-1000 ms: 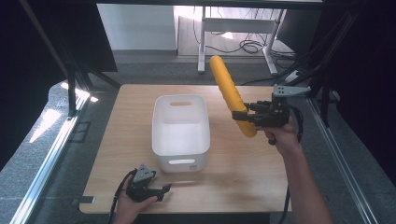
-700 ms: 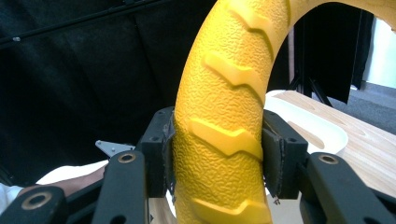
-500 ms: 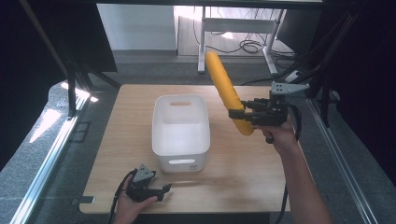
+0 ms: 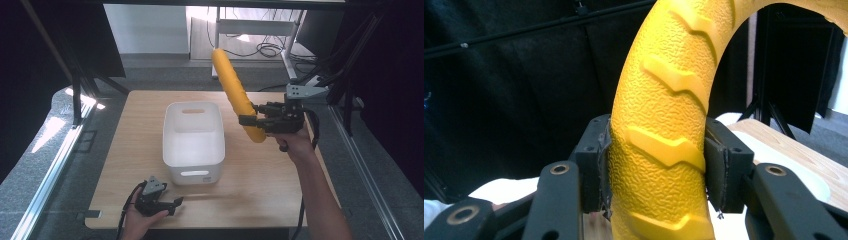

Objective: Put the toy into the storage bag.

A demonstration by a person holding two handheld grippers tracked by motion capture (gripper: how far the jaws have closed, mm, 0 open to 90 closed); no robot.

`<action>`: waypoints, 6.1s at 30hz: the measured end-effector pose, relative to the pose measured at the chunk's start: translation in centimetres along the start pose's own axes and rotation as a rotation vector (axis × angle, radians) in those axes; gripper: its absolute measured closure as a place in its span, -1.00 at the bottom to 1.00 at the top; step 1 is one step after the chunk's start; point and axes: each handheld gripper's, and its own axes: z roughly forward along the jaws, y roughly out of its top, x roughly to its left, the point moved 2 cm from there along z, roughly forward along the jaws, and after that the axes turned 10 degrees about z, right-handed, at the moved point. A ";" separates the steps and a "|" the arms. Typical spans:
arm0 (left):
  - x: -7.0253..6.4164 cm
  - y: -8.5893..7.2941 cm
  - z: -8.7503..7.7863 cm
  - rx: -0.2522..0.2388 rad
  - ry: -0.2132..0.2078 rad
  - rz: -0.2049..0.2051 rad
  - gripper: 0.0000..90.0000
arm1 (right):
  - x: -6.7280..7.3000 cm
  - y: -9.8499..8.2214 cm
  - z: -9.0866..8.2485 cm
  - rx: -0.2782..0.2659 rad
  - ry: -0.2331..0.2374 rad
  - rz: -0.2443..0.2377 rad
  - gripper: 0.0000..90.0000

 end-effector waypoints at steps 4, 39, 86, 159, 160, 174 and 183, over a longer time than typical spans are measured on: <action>0.0 0.0 -0.1 0.000 0.000 0.000 -0.58 | 0.4 0.3 0.5 0.000 0.012 -0.003 0.15; 0.1 0.0 0.0 0.004 -0.001 0.002 -0.58 | 2.0 1.7 3.7 0.019 0.064 -0.041 0.15; 0.1 -0.1 -0.1 0.007 0.001 0.000 -0.58 | 3.0 -0.1 8.8 0.103 0.187 -0.006 0.15; 0.2 -0.1 0.0 0.009 0.000 0.007 -0.58 | -0.6 -5.1 12.2 0.222 0.214 0.087 0.14; 0.2 -0.1 -0.1 0.008 0.000 0.007 -0.58 | -0.7 -5.2 12.2 0.222 0.214 0.091 0.13; 0.1 -0.1 0.0 0.008 -0.004 0.009 -0.58 | -1.7 -6.0 11.5 0.197 0.199 0.084 0.09; 0.1 -0.1 0.0 0.009 -0.006 0.009 -0.58 | -2.1 -6.4 11.6 0.227 0.211 0.092 0.09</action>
